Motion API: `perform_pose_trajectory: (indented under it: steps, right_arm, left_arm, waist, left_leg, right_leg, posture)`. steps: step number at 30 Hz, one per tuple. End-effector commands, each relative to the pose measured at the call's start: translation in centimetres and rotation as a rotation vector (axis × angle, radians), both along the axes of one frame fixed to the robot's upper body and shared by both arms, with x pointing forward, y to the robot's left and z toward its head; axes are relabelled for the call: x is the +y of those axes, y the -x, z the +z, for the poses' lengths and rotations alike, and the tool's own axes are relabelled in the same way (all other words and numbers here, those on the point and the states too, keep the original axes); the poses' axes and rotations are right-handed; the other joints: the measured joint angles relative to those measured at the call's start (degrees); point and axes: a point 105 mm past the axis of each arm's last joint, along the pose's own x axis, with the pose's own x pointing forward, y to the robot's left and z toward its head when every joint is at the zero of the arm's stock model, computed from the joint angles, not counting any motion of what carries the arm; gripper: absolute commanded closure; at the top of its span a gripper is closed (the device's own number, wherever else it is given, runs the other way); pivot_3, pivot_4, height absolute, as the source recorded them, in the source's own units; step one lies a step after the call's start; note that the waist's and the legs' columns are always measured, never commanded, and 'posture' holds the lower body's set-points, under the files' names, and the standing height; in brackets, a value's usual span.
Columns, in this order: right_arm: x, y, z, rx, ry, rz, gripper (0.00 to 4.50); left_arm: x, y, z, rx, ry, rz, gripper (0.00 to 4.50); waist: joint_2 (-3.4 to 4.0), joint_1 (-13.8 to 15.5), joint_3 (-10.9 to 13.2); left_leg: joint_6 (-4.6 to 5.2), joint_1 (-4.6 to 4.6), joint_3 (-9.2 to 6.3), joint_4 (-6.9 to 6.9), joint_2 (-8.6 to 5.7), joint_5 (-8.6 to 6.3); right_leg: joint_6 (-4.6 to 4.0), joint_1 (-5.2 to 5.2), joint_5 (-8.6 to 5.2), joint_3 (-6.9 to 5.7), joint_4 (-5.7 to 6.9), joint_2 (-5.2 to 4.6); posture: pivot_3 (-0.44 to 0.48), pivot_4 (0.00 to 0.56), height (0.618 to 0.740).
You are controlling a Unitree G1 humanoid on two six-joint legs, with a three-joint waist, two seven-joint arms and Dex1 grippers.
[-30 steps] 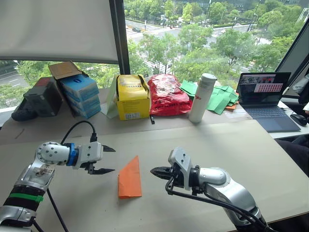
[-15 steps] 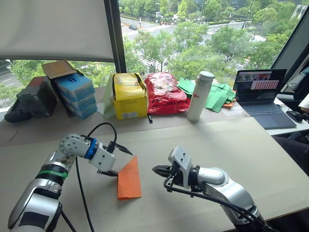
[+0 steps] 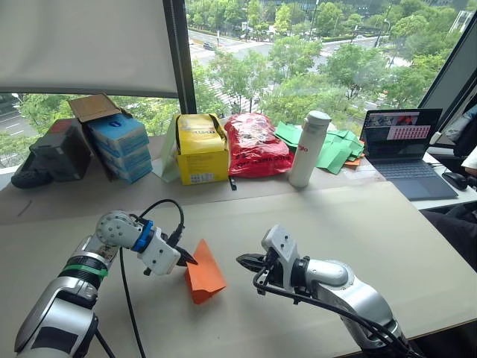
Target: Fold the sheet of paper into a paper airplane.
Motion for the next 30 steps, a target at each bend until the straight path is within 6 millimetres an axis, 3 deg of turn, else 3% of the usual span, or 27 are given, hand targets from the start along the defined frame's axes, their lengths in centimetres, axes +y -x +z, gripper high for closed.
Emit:
perform_pose_trajectory:
  steps: [1,3,6,11,17,20,23,27,30]
  right_arm:
    - [-0.6,0.6,2.4,-0.042,-0.090,0.038,4.50]
    - [-1.6,1.2,3.0,-0.057,-0.070,0.086,4.50]
    - [-2.6,1.0,3.7,-0.069,-0.065,0.096,4.50]
    - [-2.7,0.3,3.1,-0.085,-0.022,0.088,4.50]
    - [-1.9,-0.1,3.3,-0.092,-0.052,0.080,4.50]
    - [-1.6,-0.2,3.4,-0.094,-0.063,0.076,4.50]
    - [-1.6,-0.2,3.4,-0.106,-0.053,0.082,4.50]
    - [-1.0,0.8,3.2,-0.153,0.008,0.136,4.50]
    - [-0.4,1.7,3.1,-0.183,0.026,0.176,4.50]
  left_arm:
    - [0.4,-0.2,0.6,-0.002,0.056,0.113,4.47]
    - [0.6,0.4,0.3,0.016,0.078,0.207,4.47]
    - [0.7,0.9,1.4,0.048,0.119,0.369,4.47]
    - [0.2,2.1,2.5,0.108,0.136,0.587,4.47]
    - [-0.6,4.1,0.6,0.215,0.091,0.775,4.47]
    - [-1.3,4.1,0.5,0.248,0.128,0.813,3.68]
    - [-0.7,3.8,0.9,0.228,0.139,0.846,2.75]
    - [0.9,5.3,3.1,0.325,0.239,0.810,1.30]
    - [2.6,6.4,3.6,0.390,0.248,0.798,0.30]
  waist:
    - [0.00,-0.04,0.00]
    - [0.00,-0.13,0.00]
    - [0.00,-0.15,0.00]
    - [0.02,0.04,0.01]
    - [0.03,0.10,0.02]
    - [0.02,0.51,0.02]
    - [0.02,0.57,0.02]
    - [0.02,0.40,0.02]
    - [0.04,-0.03,0.02]
  left_leg:
    - [0.00,0.01,0.00,0.00,0.00,0.00]
    - [0.04,0.03,0.01,0.01,0.01,-0.02]
    - [0.19,0.06,0.04,0.00,0.04,-0.11]
    - [0.37,0.12,0.03,-0.03,0.12,-0.22]
    - [0.33,0.22,0.04,-0.04,0.10,-0.20]
    - [0.13,0.22,0.03,-0.03,0.08,-0.09]
    - [0.04,0.25,0.03,-0.04,0.07,-0.04]
    - [-0.10,0.24,0.03,-0.08,0.12,0.03]
    - [-0.19,0.26,0.05,-0.16,0.23,0.07]
  right_leg:
    - [0.01,0.01,0.00,0.00,0.01,0.00]
    - [0.02,0.01,0.00,0.04,0.01,-0.02]
    - [0.06,0.04,-0.02,0.09,0.00,-0.03]
    - [0.05,0.04,-0.02,0.08,0.09,-0.01]
    - [0.05,0.09,-0.02,0.12,0.12,-0.02]
    - [0.04,0.12,-0.02,0.11,0.11,-0.04]
    - [0.04,0.13,-0.02,0.14,0.11,-0.08]
    - [0.02,0.06,-0.02,0.18,0.10,-0.15]
    - [-0.06,0.01,-0.06,0.21,0.08,-0.17]
  posture:
    - [0.000,0.150,0.740]
    - [0.000,0.150,0.740]
    - [0.000,0.150,0.740]
    - [0.000,0.150,0.740]
    - [0.000,0.150,0.740]
    - [0.000,0.150,0.740]
    - [0.000,0.150,0.740]
    - [0.000,0.150,0.740]
    - [0.000,0.150,0.740]
